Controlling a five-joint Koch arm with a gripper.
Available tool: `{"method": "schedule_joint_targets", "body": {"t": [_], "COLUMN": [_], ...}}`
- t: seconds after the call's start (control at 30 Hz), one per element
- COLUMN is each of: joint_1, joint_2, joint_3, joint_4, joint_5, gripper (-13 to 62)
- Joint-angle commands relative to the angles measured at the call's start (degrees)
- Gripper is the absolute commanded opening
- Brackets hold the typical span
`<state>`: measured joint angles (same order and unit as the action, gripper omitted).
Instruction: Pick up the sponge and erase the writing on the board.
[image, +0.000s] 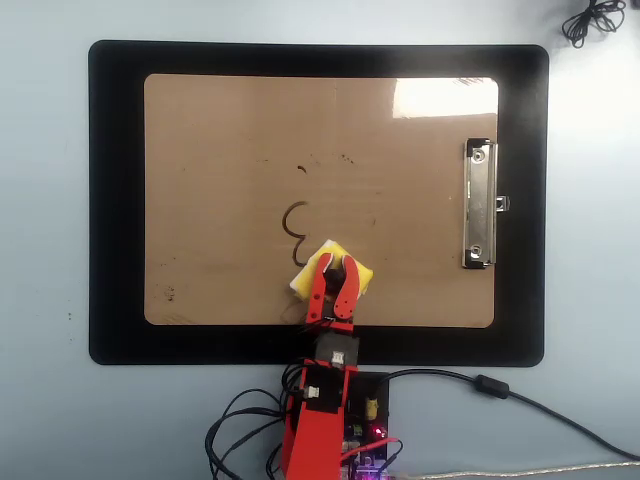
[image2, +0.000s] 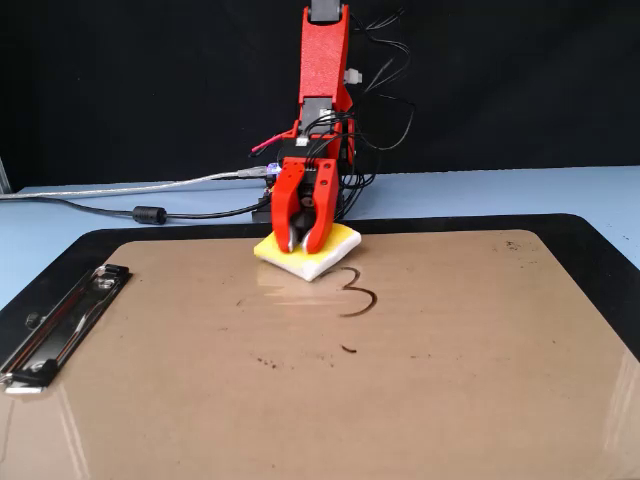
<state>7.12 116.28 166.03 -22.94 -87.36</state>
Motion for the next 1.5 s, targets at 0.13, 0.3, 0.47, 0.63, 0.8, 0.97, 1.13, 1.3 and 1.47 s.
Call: {"method": "schedule_joint_targets", "body": {"t": [0.13, 0.3, 0.47, 0.63, 0.8, 0.97, 1.13, 1.3, 1.47], "joint_1": [0.09, -17.58, -26.98, -7.29, 8.17, 6.50, -2.64, -2.64, -2.46], "joint_2": [-5.71, -10.28, -14.77, -11.43, -10.20, -9.23, -19.78, -14.77, 15.12], "joint_3": [-5.19, -8.53, -12.04, -8.96, -8.00, -8.44, -20.21, -11.43, 9.67], "joint_4": [-2.90, -4.75, -4.66, -4.75, -5.01, -4.92, -4.39, -4.92, -2.72], "joint_5": [-0.62, -9.76, -14.94, -8.53, 9.14, 7.82, 1.14, 0.53, 0.88], "gripper": [-8.0, -8.0, -8.0, -8.0, -8.0, -8.0, -8.0, -8.0, -8.0]}}
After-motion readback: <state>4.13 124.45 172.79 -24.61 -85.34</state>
